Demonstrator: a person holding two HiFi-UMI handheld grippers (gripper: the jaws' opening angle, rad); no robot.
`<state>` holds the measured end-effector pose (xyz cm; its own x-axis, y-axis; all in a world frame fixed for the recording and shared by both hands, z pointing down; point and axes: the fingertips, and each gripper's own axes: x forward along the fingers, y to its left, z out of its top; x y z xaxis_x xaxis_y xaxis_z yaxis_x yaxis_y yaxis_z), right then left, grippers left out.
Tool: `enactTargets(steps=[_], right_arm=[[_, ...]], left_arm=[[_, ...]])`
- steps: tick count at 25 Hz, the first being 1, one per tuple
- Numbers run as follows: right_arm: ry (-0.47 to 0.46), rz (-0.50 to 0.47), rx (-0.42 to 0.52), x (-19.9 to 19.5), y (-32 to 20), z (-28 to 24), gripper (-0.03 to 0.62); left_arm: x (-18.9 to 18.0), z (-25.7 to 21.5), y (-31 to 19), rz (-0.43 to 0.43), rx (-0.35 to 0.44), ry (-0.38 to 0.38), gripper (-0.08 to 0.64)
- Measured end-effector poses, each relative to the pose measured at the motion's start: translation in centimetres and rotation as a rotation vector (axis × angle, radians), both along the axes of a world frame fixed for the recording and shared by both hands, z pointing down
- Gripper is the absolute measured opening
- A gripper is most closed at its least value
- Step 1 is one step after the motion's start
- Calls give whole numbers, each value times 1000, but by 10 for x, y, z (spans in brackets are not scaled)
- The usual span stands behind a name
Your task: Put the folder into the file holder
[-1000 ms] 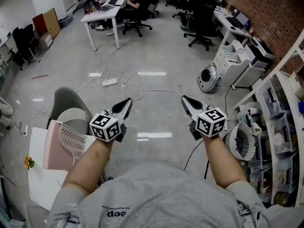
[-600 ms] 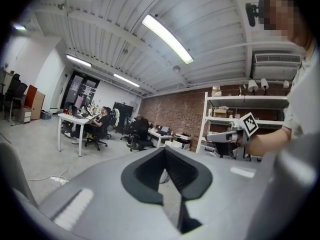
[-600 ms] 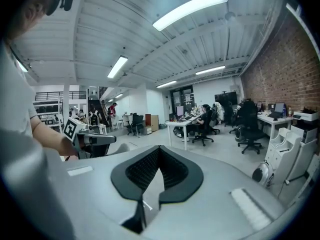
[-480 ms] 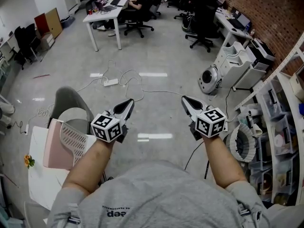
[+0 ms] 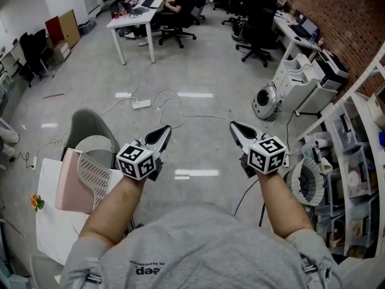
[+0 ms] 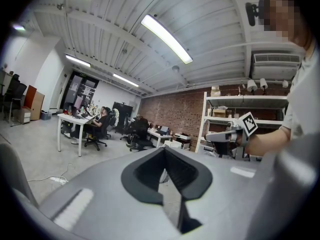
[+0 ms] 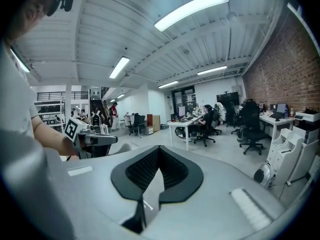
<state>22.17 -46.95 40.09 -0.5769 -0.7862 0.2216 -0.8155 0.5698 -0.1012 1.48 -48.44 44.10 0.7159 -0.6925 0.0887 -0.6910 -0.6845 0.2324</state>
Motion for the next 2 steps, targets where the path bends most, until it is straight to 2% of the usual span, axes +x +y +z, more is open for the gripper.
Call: enactTargets(steps=[2], right_arm=[[-1, -3, 0, 0, 1, 0, 3]], left_arm=[[0, 0, 1, -1, -1, -1, 58]])
